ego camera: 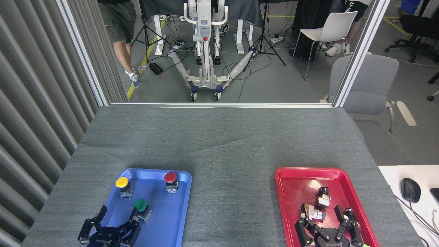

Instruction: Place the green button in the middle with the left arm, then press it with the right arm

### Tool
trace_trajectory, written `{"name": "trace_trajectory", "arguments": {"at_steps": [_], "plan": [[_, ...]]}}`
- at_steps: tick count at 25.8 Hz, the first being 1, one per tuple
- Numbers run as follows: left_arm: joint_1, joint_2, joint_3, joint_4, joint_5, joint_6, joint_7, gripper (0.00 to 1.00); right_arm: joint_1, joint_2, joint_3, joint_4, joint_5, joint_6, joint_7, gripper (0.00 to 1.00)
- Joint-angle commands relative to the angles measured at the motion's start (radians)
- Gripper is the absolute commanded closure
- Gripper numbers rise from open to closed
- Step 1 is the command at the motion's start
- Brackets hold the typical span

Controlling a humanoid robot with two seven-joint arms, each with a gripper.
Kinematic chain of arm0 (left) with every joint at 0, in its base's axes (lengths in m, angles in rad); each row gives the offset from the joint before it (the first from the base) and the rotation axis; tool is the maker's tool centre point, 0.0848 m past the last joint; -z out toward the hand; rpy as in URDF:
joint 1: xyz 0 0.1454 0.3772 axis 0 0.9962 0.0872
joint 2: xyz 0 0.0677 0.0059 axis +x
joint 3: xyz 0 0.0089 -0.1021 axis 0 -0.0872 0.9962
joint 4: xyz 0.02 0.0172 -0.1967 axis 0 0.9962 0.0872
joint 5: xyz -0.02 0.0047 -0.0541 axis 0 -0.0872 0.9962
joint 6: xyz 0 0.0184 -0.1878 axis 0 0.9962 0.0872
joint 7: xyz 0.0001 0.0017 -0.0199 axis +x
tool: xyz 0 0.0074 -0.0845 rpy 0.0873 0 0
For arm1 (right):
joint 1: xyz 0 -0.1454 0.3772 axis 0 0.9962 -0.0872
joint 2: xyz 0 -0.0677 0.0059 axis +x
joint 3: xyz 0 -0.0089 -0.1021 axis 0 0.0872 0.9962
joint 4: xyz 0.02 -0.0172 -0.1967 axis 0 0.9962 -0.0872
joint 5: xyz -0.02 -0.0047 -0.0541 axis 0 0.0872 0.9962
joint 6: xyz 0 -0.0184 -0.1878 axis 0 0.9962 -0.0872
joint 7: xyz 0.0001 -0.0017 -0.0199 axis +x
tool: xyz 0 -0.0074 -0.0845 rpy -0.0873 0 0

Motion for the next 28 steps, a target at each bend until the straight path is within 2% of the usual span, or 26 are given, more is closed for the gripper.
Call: {"name": "trace_trajectory", "arguments": {"at_steps": [1,7,20,28], "plan": [[-0.018,-0.001,-0.027,0.061,-0.026,-0.014,-0.002,0.02,0.000,0.002,0.000,0.004,0.000,0.000,0.000,0.00],[-0.057,0.000,-0.055,0.115,-0.054,-0.095,-0.005,0.02,0.000,0.005,-0.002,0.007,0.000,0.000,0.000,0.00],[-0.104,-0.001,-0.078,0.201,-0.057,-0.096,-0.016,0.02,-0.002,0.025,0.000,0.005,0.030,-0.001,0.002,0.00],[-0.121,0.000,-0.078,0.204,-0.057,-0.095,-0.019,0.02,-0.002,0.028,0.000,0.007,0.033,-0.001,0.002,0.00]]}}
